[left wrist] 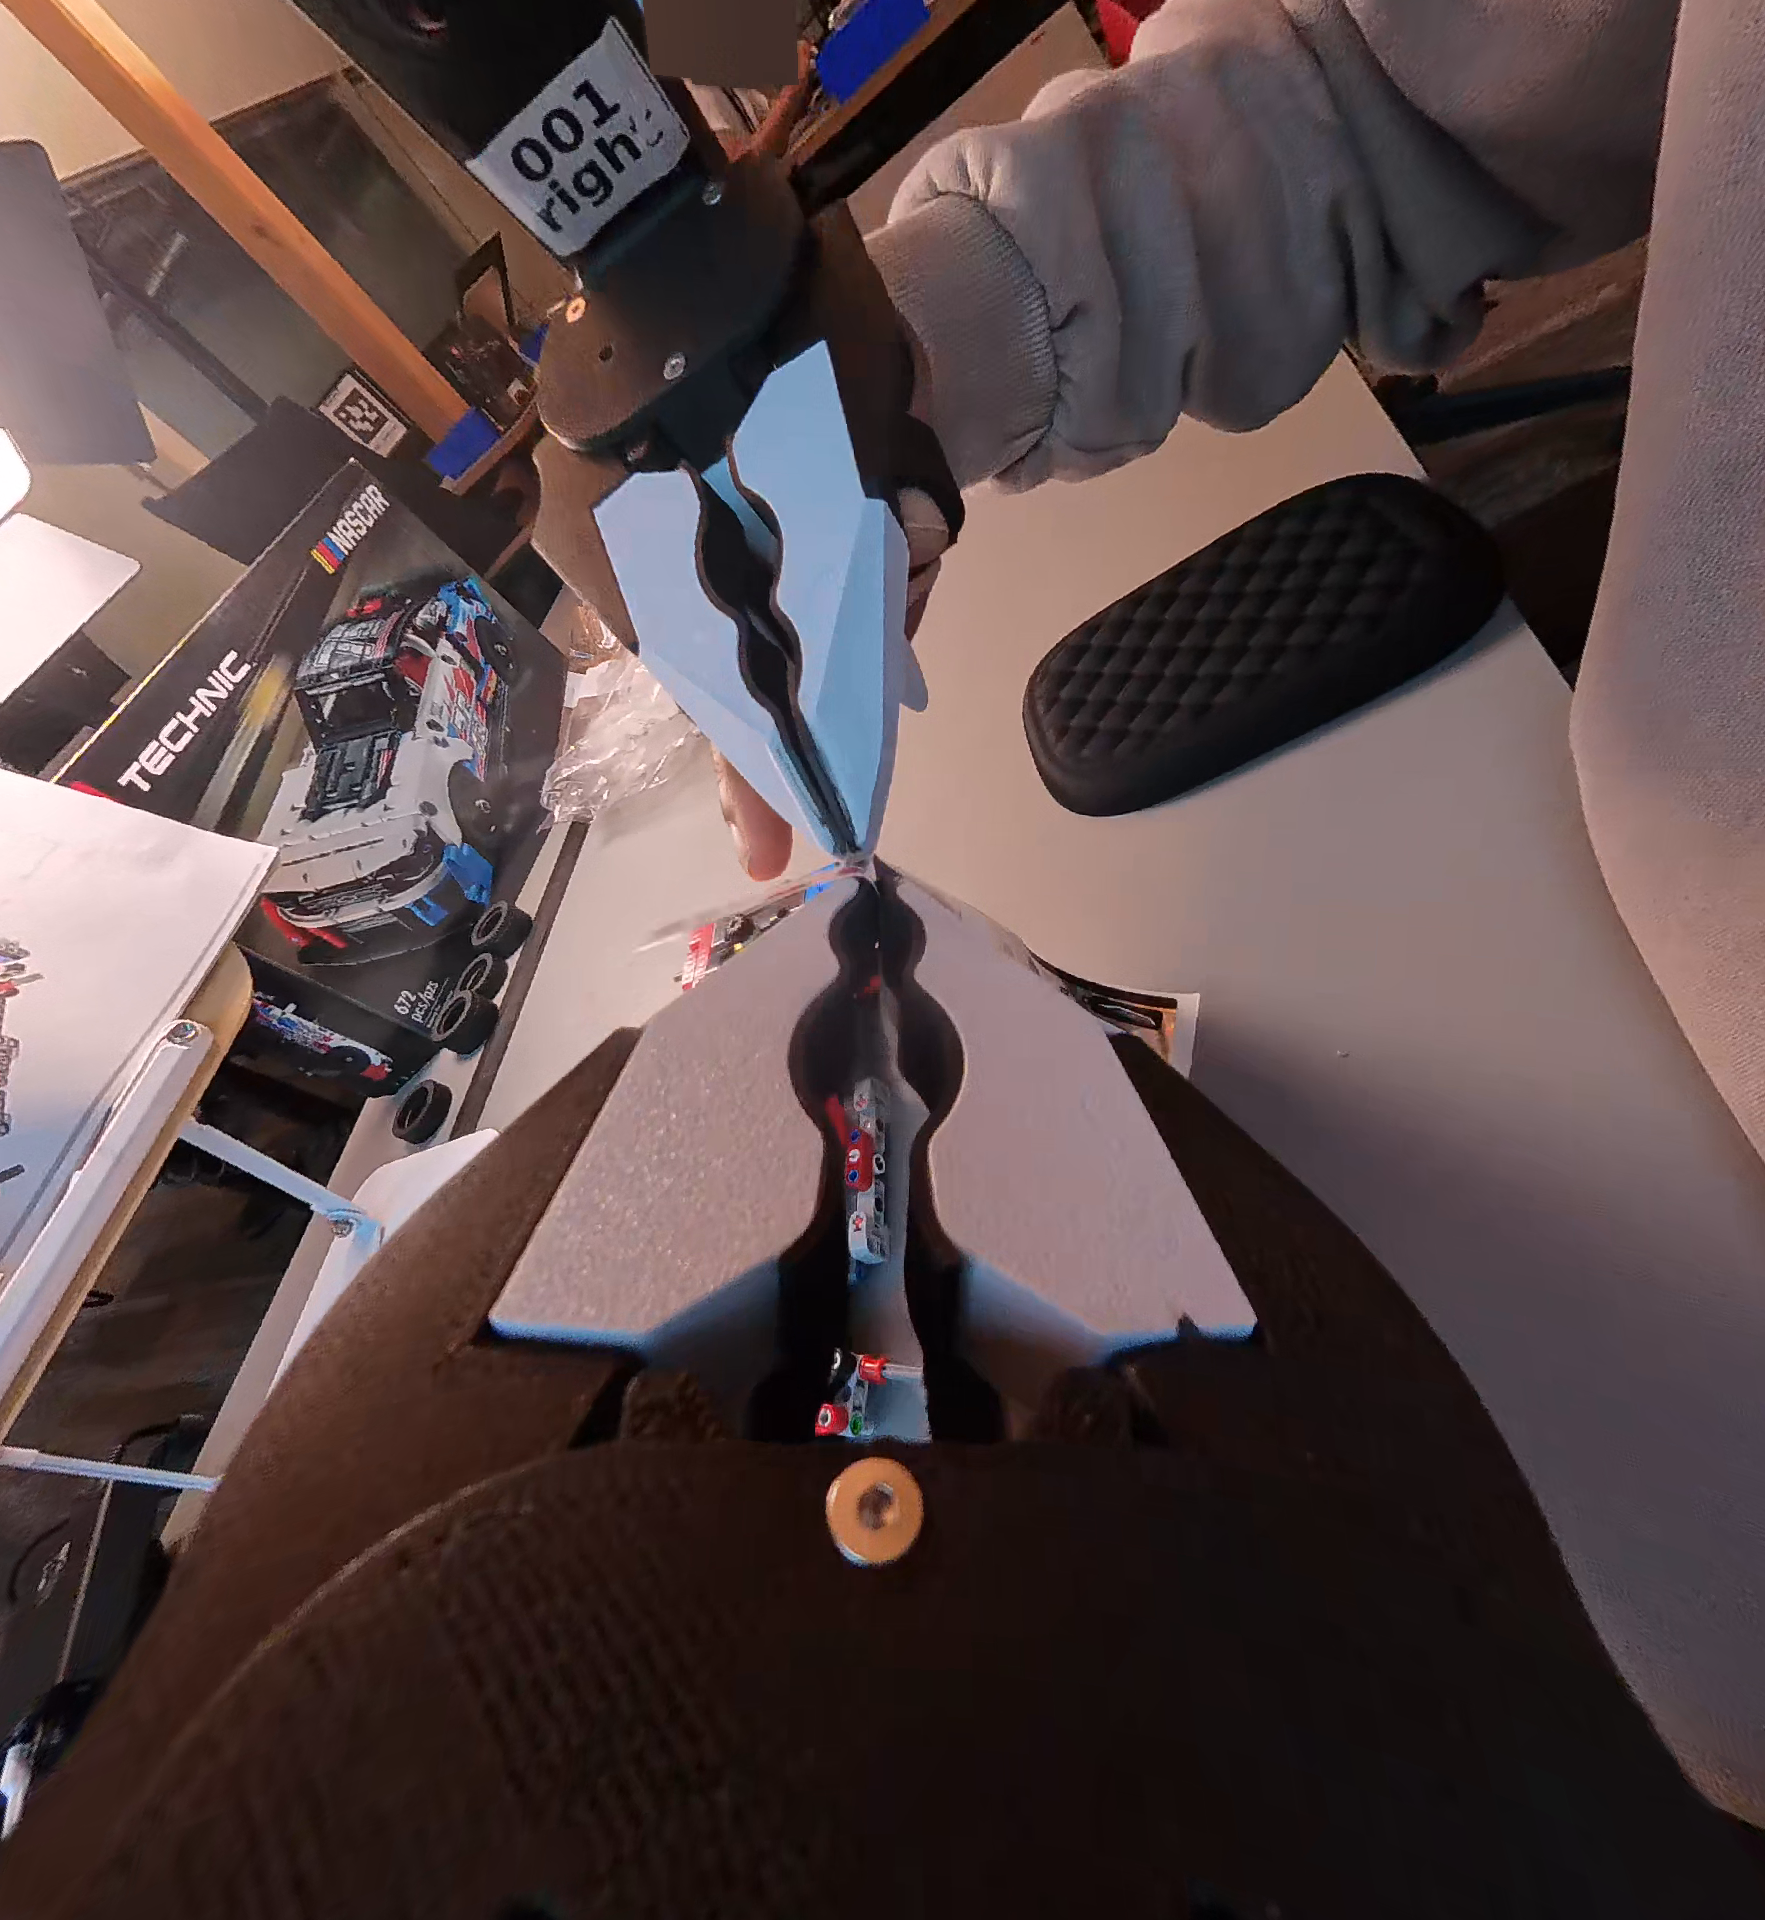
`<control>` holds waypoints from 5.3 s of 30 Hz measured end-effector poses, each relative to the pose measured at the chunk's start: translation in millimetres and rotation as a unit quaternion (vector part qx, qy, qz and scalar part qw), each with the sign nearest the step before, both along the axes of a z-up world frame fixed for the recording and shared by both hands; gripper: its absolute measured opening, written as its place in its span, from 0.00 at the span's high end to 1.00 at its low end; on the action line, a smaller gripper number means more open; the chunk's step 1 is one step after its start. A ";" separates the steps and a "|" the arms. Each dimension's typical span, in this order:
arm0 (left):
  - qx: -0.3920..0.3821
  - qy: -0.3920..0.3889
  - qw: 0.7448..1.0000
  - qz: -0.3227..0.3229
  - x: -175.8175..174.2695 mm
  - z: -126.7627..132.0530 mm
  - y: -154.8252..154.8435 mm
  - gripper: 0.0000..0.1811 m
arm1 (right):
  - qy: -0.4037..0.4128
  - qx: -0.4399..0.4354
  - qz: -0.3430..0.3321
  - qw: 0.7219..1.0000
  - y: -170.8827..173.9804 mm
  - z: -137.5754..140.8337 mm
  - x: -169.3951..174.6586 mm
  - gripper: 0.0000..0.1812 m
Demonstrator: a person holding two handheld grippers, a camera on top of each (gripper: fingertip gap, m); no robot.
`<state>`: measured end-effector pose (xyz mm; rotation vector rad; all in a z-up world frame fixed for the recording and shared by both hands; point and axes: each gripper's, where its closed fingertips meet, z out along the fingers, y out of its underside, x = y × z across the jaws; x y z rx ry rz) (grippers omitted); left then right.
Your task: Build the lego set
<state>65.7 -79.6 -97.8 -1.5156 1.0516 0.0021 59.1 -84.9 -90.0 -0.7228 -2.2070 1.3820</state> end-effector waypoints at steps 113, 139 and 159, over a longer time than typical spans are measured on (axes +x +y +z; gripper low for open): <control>-0.093 -0.338 0.936 -0.007 -18.6 -17.9 41.2 0.98 | 0.105 -0.366 -0.089 0.920 46.9 10.8 -29.3 1.00; 0.095 -0.052 0.986 0.128 -51.8 -16.2 44.9 1.00 | 0.073 -0.247 -0.141 0.956 52.3 -7.5 -31.6 0.80; 0.263 0.307 0.885 0.232 -62.6 -21.7 57.0 1.00 | -0.112 -0.478 -0.196 0.849 39.1 -19.1 -36.6 0.98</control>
